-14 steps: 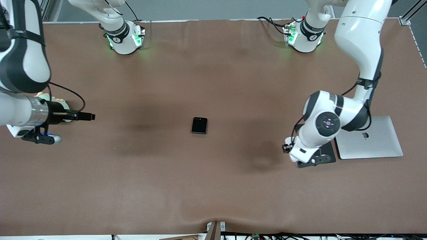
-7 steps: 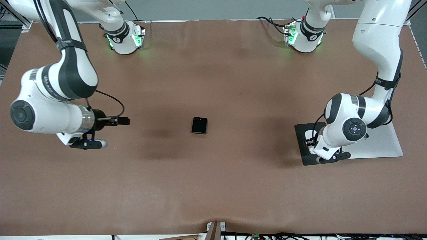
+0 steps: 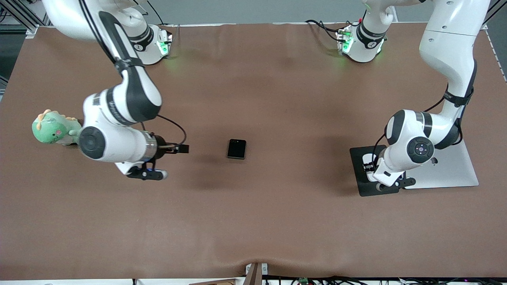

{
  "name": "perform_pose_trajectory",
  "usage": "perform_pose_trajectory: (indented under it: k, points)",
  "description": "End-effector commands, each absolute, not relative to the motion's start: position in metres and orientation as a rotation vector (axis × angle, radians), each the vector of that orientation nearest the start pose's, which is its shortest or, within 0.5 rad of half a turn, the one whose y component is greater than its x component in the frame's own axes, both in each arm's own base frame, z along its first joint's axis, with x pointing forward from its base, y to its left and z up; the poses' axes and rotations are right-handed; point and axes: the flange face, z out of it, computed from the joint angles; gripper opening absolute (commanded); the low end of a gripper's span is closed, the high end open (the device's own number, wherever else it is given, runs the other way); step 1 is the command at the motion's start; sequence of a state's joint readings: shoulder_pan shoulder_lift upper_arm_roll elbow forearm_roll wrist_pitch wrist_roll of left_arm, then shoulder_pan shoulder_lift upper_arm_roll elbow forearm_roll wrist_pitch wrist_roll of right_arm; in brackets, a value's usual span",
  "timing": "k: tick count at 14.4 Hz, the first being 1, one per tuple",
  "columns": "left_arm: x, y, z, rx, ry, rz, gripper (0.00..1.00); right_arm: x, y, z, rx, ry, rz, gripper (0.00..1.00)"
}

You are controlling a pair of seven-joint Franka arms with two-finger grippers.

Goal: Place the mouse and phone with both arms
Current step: 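Lower the mouse onto the pad while the right gripper grasps the phone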

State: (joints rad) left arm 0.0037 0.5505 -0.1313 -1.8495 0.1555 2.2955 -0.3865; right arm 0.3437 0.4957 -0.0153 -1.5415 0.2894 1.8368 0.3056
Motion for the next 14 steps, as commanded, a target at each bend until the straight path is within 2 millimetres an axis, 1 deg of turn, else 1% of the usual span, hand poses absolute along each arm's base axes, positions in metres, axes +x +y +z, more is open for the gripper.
perform_pose_trajectory:
  k: [1, 3, 4, 5, 6, 7, 8, 9, 10, 11, 12, 14]
  points:
    - [0.625, -0.069, 0.218, -3.050, -0.178, 0.095, 0.29, 0.624, 0.272, 0.334, -2.922, 0.100, 0.382, 1.00]
    - [0.627, -0.057, 0.213, -3.045, -0.187, 0.079, 0.29, 0.618, 0.290, 0.309, -2.936, 0.125, 0.407, 1.00]
    - [0.627, -0.057, 0.209, -3.048, -0.170, 0.078, 0.29, 0.615, 0.295, 0.302, -2.946, 0.148, 0.422, 1.00]
    - [0.628, -0.053, 0.207, -3.053, -0.152, 0.074, 0.29, 0.616, 0.299, 0.301, -2.943, 0.152, 0.404, 1.00]
    - [0.628, -0.047, 0.206, -3.055, -0.159, 0.072, 0.29, 0.618, 0.308, 0.298, -2.939, 0.158, 0.352, 1.00]
    - [0.628, -0.046, 0.204, -3.055, -0.161, 0.077, 0.29, 0.617, 0.322, 0.286, -2.939, 0.195, 0.311, 1.00]
    - [0.628, -0.046, 0.202, -3.055, -0.161, 0.082, 0.29, 0.616, 0.332, 0.275, -2.941, 0.224, 0.284, 1.00]
    - [0.628, -0.048, 0.200, -3.056, -0.159, 0.082, 0.29, 0.614, 0.339, 0.269, -2.941, 0.217, 0.268, 1.00]
    - [0.628, -0.048, 0.197, -3.060, -0.158, 0.074, 0.29, 0.609, 0.348, 0.262, -2.947, 0.200, 0.273, 1.00]
    - [0.628, -0.048, 0.194, -3.064, -0.157, 0.065, 0.30, 0.602, 0.361, 0.256, -2.952, 0.177, 0.270, 1.00]
    - [0.628, -0.049, 0.189, -3.067, -0.156, 0.066, 0.31, 0.598, 0.369, 0.247, -2.956, 0.185, 0.270, 1.00]
    - [0.628, -0.057, 0.188, -3.069, -0.142, 0.063, 0.32, 0.591, 0.382, 0.230, -2.968, 0.192, 0.258, 1.00]
